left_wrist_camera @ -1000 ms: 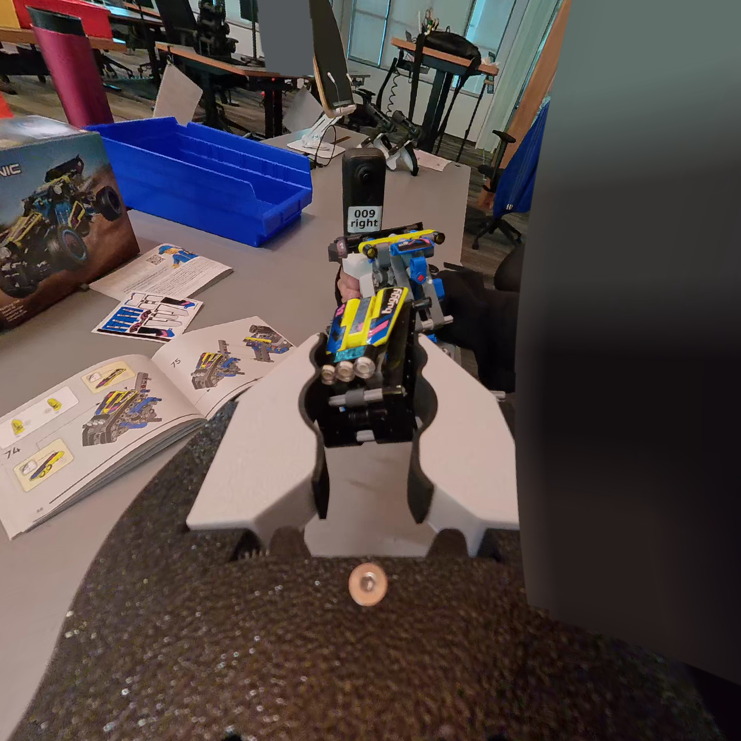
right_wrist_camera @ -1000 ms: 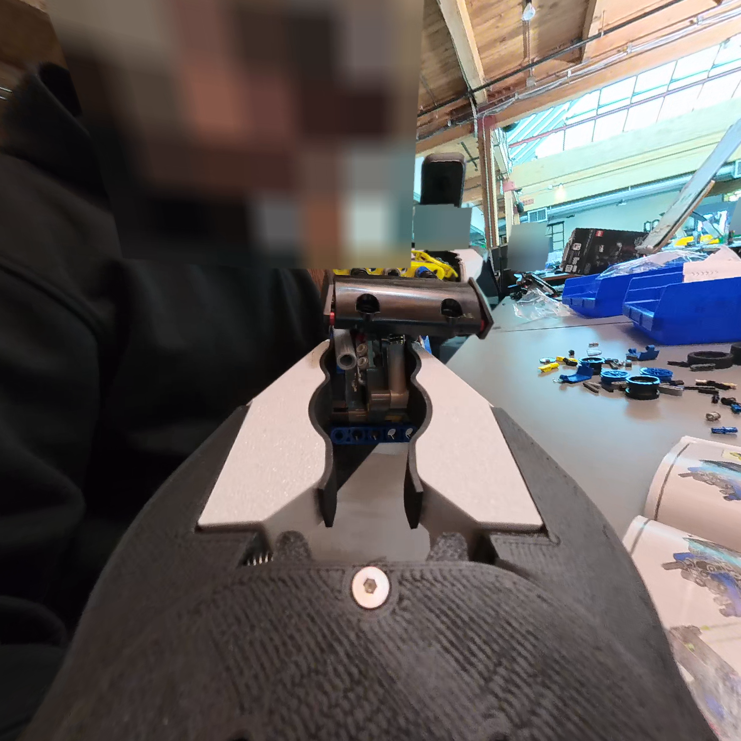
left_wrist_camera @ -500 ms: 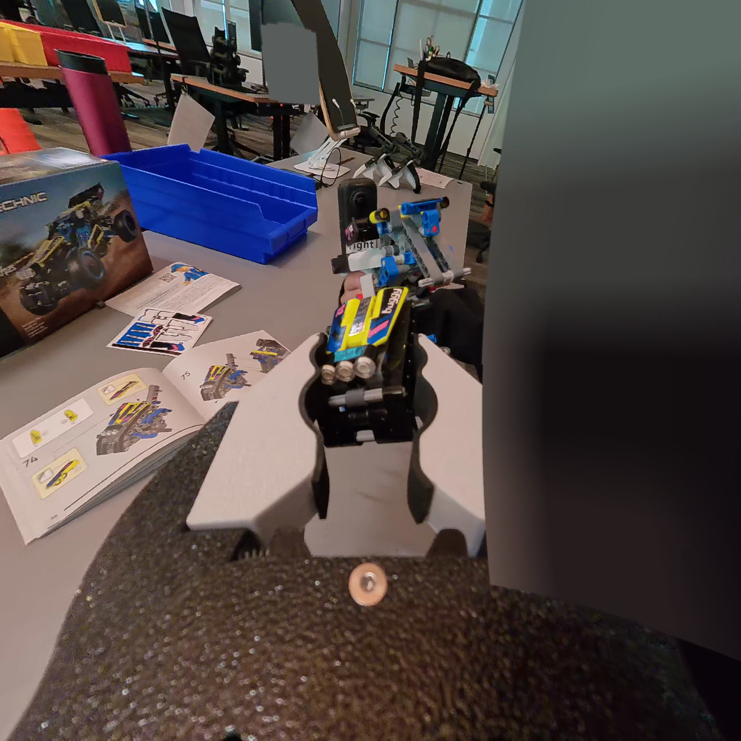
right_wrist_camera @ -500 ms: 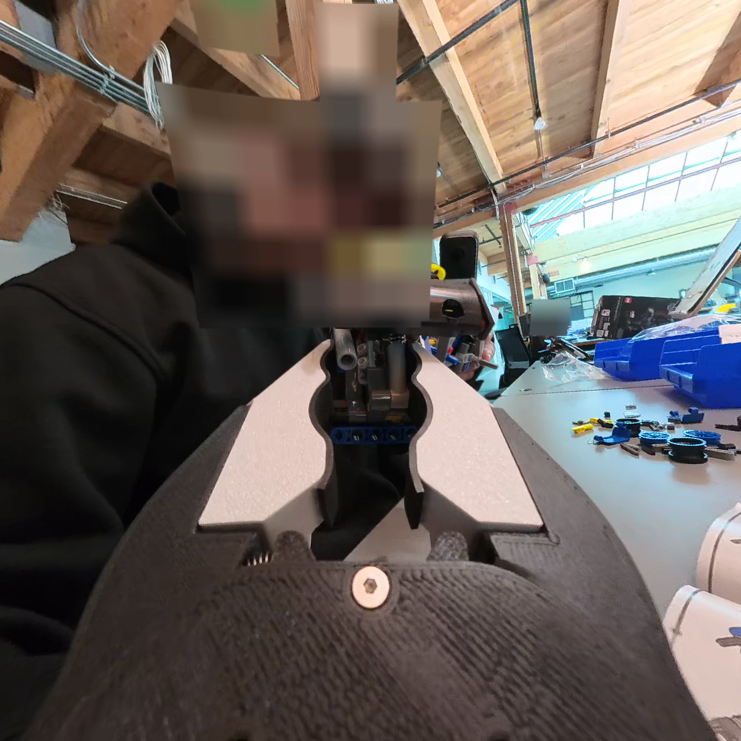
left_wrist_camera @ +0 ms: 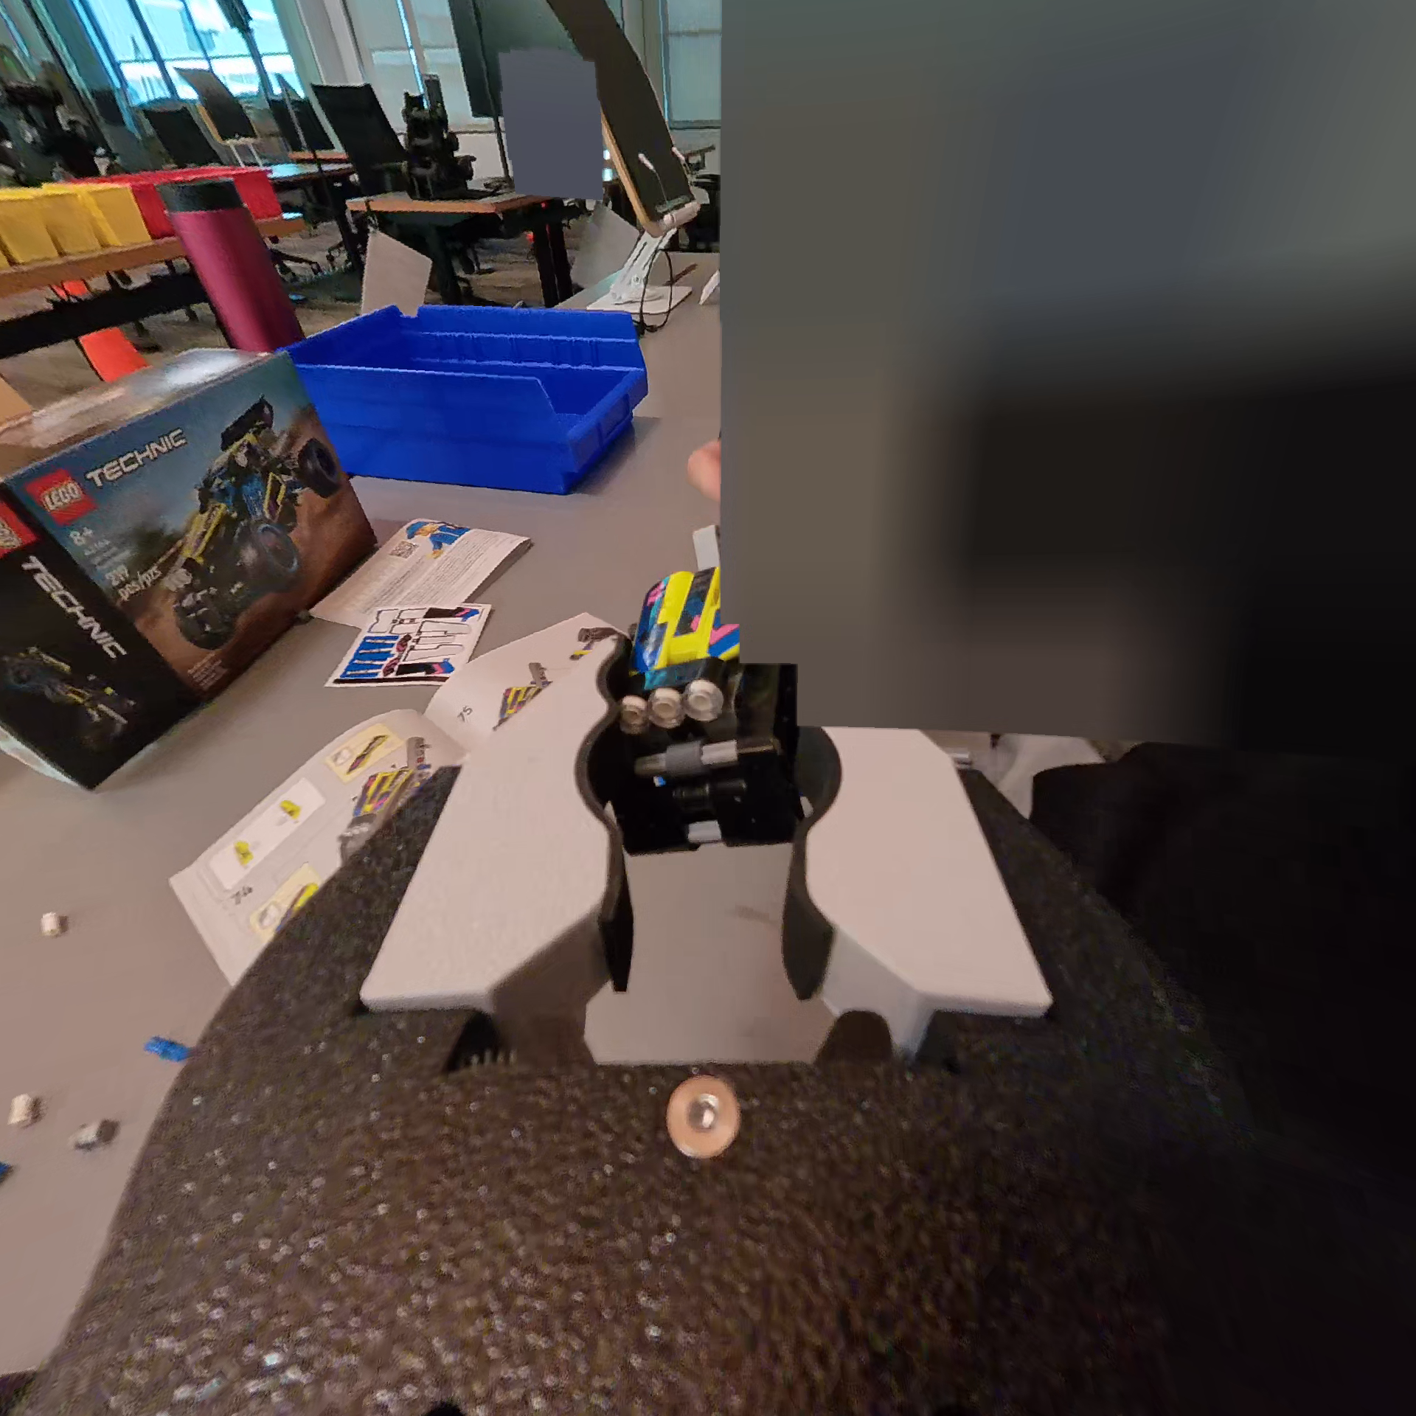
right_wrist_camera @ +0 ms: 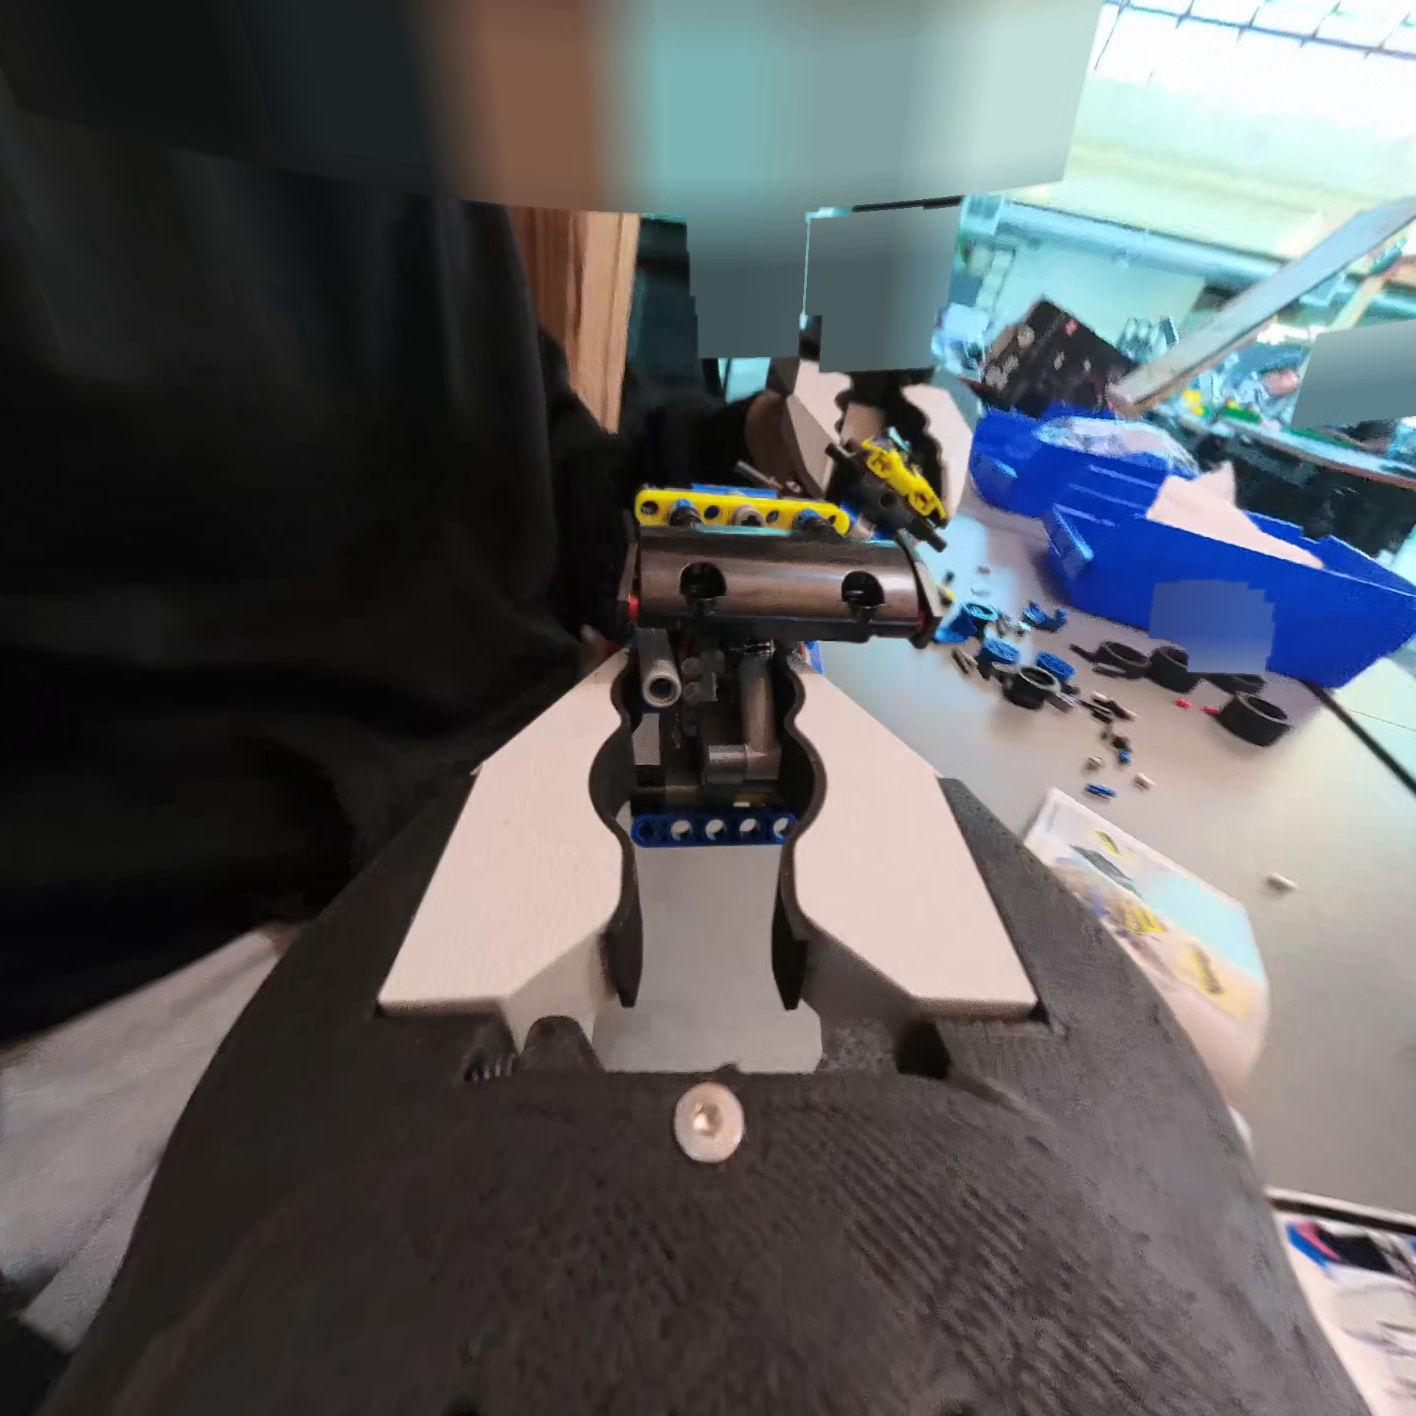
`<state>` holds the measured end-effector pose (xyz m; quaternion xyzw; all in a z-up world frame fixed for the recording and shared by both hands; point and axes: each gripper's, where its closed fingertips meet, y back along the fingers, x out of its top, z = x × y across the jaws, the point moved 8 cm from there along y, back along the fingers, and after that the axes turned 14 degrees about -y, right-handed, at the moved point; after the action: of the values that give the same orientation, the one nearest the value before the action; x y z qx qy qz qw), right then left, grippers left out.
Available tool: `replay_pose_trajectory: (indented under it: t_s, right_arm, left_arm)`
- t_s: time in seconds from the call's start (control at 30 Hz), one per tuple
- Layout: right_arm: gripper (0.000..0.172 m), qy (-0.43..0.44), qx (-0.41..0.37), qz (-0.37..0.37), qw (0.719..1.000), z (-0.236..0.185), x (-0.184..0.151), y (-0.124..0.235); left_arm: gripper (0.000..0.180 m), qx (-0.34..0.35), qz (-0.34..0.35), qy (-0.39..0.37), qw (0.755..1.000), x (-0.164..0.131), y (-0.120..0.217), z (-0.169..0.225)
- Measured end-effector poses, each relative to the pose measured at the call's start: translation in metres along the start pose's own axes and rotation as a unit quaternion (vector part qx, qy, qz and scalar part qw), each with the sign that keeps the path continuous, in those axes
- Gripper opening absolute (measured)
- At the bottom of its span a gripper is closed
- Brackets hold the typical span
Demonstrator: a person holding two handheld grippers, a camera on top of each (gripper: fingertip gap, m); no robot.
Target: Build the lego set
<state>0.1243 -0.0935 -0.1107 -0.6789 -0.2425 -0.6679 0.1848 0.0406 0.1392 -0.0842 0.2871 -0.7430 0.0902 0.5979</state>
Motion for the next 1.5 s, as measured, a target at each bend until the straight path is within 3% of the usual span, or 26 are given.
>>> replay_pose_trajectory:
  t_s: [0.03,0.23,0.37,0.47,0.6,0.93,1.0,1.2,1.5]
  right_arm:
    - [0.031,0.021,-0.018,-0.027,0.999,-0.002,0.002,-0.005]
    - [0.031,0.146,-0.079,-0.187,0.968,-0.019,-0.001,-0.035]
    - [0.030,0.221,-0.124,-0.234,0.939,-0.027,-0.005,-0.045]
    - [0.031,0.286,-0.171,-0.265,0.905,-0.032,-0.007,-0.046]
    - [0.030,0.383,-0.219,-0.333,0.833,-0.037,-0.016,-0.052]
    - [0.031,0.538,-0.288,-0.303,0.732,-0.045,-0.017,-0.058]
    - [0.031,0.543,-0.291,-0.292,0.732,-0.043,-0.017,-0.057]
    - [0.030,0.512,-0.285,-0.262,0.767,-0.033,-0.024,-0.054]
    - [0.030,0.418,-0.281,-0.209,0.838,-0.011,-0.037,-0.044]
  left_arm:
    - [0.038,-0.003,-0.001,-0.011,1.000,-0.003,-0.001,0.000]
    - [0.038,-0.011,0.000,-0.126,0.992,-0.008,-0.006,0.006]
    - [0.038,-0.002,0.005,-0.205,0.979,-0.007,-0.006,0.012]
    - [0.038,0.020,0.003,-0.249,0.968,-0.009,-0.007,0.013]
    - [0.038,0.039,0.005,-0.330,0.943,-0.007,-0.008,0.021]
    - [0.038,0.065,0.026,-0.437,0.897,0.011,0.007,0.024]
    - [0.039,0.054,0.017,-0.446,0.893,0.007,0.008,0.021]
    - [0.038,0.027,0.005,-0.427,0.904,-0.009,0.004,0.006]
    - [0.038,-0.002,0.016,-0.401,0.916,-0.022,-0.017,-0.010]
